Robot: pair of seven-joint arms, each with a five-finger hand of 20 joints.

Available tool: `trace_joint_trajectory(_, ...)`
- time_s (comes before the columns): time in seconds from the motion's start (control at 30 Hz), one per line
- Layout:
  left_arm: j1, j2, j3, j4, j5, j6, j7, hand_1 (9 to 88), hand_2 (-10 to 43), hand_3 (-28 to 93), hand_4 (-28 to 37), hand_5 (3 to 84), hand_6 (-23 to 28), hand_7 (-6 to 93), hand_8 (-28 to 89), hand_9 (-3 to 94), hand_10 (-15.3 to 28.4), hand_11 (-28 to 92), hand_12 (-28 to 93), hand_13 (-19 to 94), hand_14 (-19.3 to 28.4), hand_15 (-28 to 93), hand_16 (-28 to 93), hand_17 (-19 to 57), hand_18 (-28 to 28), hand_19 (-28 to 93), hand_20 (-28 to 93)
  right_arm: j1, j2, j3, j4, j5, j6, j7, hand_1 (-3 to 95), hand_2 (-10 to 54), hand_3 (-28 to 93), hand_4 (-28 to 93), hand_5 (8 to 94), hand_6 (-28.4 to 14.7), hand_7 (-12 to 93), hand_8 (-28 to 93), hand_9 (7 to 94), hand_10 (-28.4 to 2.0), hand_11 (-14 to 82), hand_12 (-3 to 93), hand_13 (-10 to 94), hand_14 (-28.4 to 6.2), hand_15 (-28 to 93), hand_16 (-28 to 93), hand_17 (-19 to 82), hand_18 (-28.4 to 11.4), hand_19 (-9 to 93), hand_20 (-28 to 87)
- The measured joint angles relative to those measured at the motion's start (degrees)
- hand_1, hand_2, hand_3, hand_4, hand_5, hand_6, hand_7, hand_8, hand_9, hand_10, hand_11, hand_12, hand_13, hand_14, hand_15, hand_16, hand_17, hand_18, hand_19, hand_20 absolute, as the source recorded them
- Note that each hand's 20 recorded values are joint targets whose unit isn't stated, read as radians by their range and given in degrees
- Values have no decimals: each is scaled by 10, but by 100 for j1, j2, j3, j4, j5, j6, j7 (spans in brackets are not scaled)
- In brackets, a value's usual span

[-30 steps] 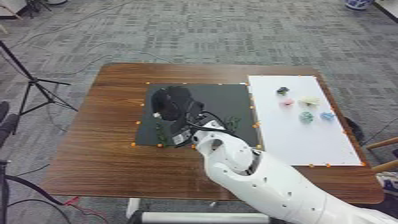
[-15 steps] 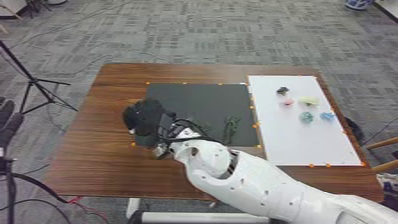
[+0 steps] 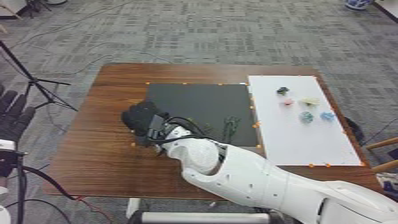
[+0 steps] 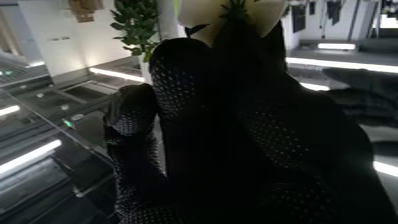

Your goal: Arrange flowers

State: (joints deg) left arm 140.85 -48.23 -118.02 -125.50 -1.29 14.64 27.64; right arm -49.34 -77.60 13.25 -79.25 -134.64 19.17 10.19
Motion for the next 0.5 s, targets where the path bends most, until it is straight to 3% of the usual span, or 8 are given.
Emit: trace_joint_trajectory(0.5,-98,63,117,9,49,-4,0,247,216,542,-283,351,73,61,-64,298,120,100,115,192,105,167,-32,-39,76,157,91,562,3,-801,248,-1016,-140,174,651,-95,687,-283,720,19,385,34,877,-61,102,429,752,-33,506,510,371,-225,857,448)
